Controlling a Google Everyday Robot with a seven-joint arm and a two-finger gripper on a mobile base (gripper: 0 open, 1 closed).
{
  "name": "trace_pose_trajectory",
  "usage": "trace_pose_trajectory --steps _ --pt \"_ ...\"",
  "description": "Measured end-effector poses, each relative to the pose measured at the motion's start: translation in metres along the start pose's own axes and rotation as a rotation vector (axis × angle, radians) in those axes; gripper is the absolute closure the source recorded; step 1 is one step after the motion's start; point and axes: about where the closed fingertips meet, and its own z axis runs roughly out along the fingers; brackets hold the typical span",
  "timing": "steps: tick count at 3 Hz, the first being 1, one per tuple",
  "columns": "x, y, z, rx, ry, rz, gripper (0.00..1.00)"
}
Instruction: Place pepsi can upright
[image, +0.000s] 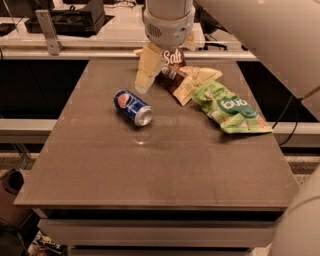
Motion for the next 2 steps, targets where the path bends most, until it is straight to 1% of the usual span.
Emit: trace_pose_trajectory --steps 1,2 --pt "-0.012 0.010 0.009 -0.014 0.003 0.008 0.00" --pt "-0.017 0.026 0.016 -0.031 0.011 0.013 0.00"
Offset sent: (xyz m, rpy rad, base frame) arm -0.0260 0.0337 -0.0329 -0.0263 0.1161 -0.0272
